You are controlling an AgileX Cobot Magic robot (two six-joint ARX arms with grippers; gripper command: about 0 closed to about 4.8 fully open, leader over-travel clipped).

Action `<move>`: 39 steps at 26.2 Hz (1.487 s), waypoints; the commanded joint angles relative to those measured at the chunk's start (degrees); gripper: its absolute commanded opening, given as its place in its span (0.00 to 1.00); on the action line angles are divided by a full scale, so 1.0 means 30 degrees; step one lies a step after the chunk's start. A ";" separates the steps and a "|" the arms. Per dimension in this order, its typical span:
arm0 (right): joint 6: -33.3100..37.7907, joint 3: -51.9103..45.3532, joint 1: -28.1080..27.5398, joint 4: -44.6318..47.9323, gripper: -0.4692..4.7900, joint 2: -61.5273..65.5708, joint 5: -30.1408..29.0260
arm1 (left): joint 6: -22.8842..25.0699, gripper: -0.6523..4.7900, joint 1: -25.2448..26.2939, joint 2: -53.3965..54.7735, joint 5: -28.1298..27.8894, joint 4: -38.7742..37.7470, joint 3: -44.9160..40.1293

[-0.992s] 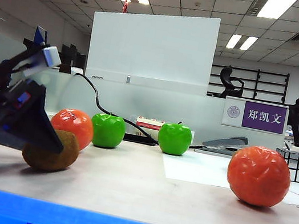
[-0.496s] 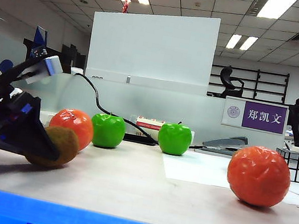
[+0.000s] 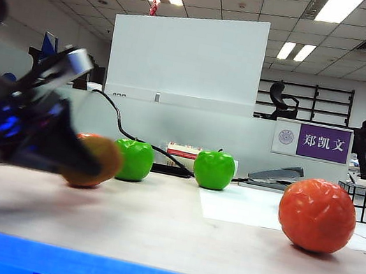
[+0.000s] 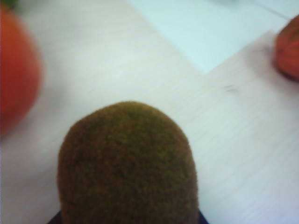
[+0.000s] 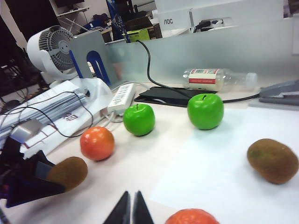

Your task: Put the same fruits together.

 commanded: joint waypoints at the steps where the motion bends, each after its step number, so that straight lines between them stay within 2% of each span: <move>1: -0.0481 0.0175 0.0022 -0.0532 0.13 0.0015 0.1224 | 0.0087 0.11 -0.1297 0.0109 -0.0058 0.0364 0.1093; 5: -0.1246 0.0947 0.0015 -0.3322 0.13 0.0044 0.3490 | 0.1392 0.11 -0.3300 0.0612 -0.2368 -0.0277 0.2994; 8: -0.1858 0.1588 0.0022 -0.4714 0.13 0.0270 0.4561 | 0.1443 0.11 -0.3767 0.1698 -0.2295 -0.1756 0.5085; 12: -0.1872 0.2637 0.0029 -0.6280 0.13 0.1668 0.4728 | 0.1887 0.11 -0.3869 0.4044 -0.2404 -0.3759 0.8939; 15: -0.1989 0.3075 0.0029 -0.6346 0.13 0.2958 0.5027 | 0.3177 0.11 -0.4109 0.5923 -0.1967 -0.6324 1.2298; 23: -0.2200 0.3599 0.0029 -0.6324 0.13 0.4284 0.5056 | 0.4444 0.11 -0.4918 0.9566 -0.1435 -0.9180 1.7588; 28: -0.2222 0.3694 0.0036 -0.6324 0.13 0.4408 0.4998 | 0.5923 0.11 -0.5712 1.2152 -0.1428 -1.2065 2.1791; 35: -0.2499 0.3687 0.0029 -0.6295 0.13 0.4408 0.5020 | 0.7016 0.11 -0.6091 1.3784 -0.2448 -1.4061 2.4953; 39: -0.2499 0.3694 0.0029 -0.6098 0.13 0.4408 0.5056 | 0.7563 0.11 -0.6098 1.4112 -0.2827 -1.4010 2.4968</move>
